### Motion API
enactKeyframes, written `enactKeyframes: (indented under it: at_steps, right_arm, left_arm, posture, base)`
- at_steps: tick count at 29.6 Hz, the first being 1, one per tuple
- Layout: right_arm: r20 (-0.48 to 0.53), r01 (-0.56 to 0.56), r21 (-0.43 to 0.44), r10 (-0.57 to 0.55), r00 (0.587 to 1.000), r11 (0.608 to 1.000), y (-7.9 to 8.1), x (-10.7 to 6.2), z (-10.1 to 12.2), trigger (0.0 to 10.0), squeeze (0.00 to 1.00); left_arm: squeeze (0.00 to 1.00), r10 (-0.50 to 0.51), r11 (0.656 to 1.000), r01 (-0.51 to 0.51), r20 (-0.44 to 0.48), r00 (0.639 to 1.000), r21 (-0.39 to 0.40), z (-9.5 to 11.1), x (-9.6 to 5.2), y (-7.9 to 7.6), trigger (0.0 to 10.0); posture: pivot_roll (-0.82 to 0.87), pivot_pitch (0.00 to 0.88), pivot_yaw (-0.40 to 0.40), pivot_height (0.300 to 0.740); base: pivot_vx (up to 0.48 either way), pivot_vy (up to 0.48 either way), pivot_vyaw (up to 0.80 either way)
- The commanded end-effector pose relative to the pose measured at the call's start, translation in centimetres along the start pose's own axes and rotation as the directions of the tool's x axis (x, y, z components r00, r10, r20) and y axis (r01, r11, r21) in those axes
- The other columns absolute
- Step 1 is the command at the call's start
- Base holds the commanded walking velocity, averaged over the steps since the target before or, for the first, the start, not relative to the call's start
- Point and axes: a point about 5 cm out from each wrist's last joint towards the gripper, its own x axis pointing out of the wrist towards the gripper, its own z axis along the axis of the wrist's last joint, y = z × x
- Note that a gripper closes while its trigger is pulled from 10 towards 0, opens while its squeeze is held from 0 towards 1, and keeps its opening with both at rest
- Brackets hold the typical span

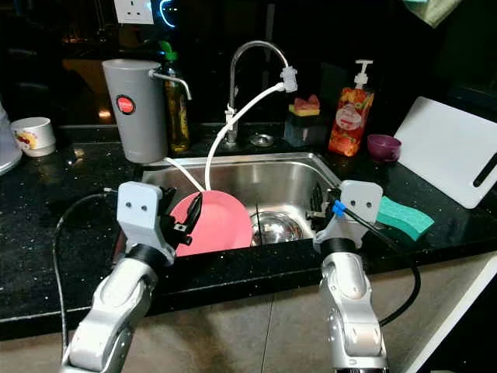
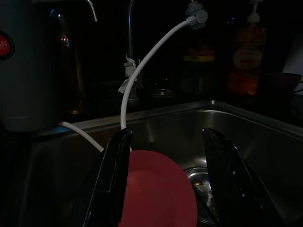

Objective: Kitchen organization

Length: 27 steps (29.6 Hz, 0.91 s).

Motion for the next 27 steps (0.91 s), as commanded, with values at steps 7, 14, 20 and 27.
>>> enactKeyframes:
  at_steps: [7, 14, 20, 27]
  right_arm:
    - [0.009, -0.001, -0.008, 0.001, 1.000, 1.000, -0.20, 0.17, 0.10, 10.0, 0.00]
    - [0.009, -0.004, -0.011, 0.004, 1.000, 1.000, -0.17, 0.21, 0.13, 10.0, 0.00]
    - [0.009, -0.001, -0.011, 0.001, 1.000, 1.000, -0.18, 0.18, 0.13, 10.0, 0.00]
    - [0.010, 0.004, -0.009, -0.004, 1.000, 1.000, -0.23, 0.16, 0.13, 10.0, 0.00]
  left_arm:
    - [0.00, -0.001, 1.000, 0.001, 0.001, 1.000, 0.001, -0.12, 0.17, -0.25, 10.0]
    - [0.00, 0.003, 1.000, -0.003, 0.002, 1.000, 0.000, -0.16, 0.14, -0.25, 10.0]
    - [0.00, 0.002, 1.000, -0.002, 0.001, 1.000, -0.002, -0.18, 0.14, -0.25, 10.0]
    - [0.00, 0.002, 1.000, -0.002, 0.003, 1.000, -0.001, -0.15, 0.19, -0.23, 10.0]
  posture:
    - [0.10, 0.011, -0.086, 0.740]
    - [0.10, 0.011, -0.088, 0.740]
    - [0.10, 0.015, -0.085, 0.740]
    - [0.10, 0.016, -0.082, 0.740]
  base:
    - [0.000, 0.000, 0.00]
    - [0.000, 0.000, 0.00]
    - [0.000, 0.000, 0.00]
    - [0.000, 0.000, 0.00]
